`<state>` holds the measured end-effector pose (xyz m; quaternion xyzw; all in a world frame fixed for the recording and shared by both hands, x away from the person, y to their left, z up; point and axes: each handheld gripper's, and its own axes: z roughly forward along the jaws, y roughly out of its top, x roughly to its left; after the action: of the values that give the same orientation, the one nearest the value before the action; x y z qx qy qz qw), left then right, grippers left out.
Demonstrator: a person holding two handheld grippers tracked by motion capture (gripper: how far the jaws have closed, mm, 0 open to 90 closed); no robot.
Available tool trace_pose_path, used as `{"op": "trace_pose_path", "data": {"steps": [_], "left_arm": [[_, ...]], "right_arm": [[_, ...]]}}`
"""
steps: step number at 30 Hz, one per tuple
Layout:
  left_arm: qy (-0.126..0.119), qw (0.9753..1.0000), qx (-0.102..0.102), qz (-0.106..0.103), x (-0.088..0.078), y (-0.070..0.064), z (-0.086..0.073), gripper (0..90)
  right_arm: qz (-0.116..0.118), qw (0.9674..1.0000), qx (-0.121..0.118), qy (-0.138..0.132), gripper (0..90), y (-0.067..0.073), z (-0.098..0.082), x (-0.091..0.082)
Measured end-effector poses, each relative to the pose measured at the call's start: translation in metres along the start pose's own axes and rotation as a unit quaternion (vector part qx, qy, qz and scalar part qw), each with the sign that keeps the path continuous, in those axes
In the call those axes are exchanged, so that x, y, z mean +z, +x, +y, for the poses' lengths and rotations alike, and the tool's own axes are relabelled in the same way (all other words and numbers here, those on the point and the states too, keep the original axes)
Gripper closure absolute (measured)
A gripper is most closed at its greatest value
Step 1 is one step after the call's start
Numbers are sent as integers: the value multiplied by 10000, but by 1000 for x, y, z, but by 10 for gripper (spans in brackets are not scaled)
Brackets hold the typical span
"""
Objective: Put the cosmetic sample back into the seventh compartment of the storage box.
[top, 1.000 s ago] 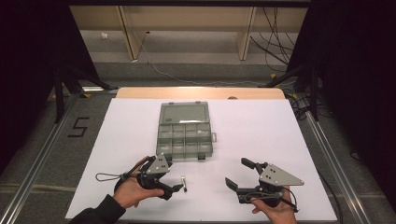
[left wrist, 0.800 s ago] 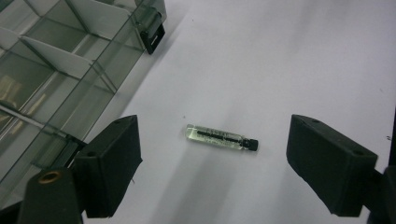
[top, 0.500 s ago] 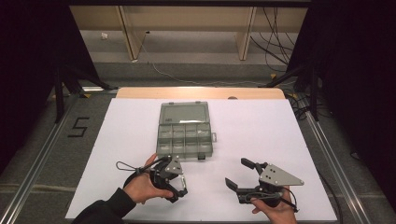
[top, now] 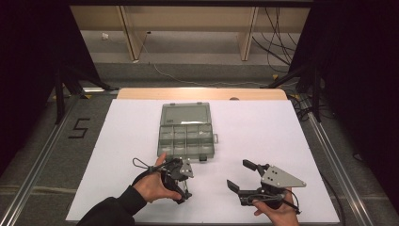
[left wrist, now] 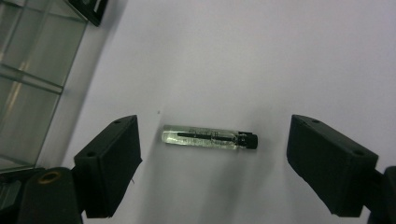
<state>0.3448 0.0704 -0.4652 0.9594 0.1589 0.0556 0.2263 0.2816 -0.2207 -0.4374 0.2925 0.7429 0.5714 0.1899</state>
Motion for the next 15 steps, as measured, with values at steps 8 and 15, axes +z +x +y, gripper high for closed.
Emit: {"op": "trace_pose_path", "data": {"steps": [8, 15], "left_arm": [[257, 9993, 233, -135, 6, 3, 4, 211], [377, 9987, 307, -172, 7, 7, 8, 227]], "right_arm": [[66, 9999, 18, -92, 163, 0, -1, 2], [62, 9999, 21, -88, 164, 0, -1, 2]]}}
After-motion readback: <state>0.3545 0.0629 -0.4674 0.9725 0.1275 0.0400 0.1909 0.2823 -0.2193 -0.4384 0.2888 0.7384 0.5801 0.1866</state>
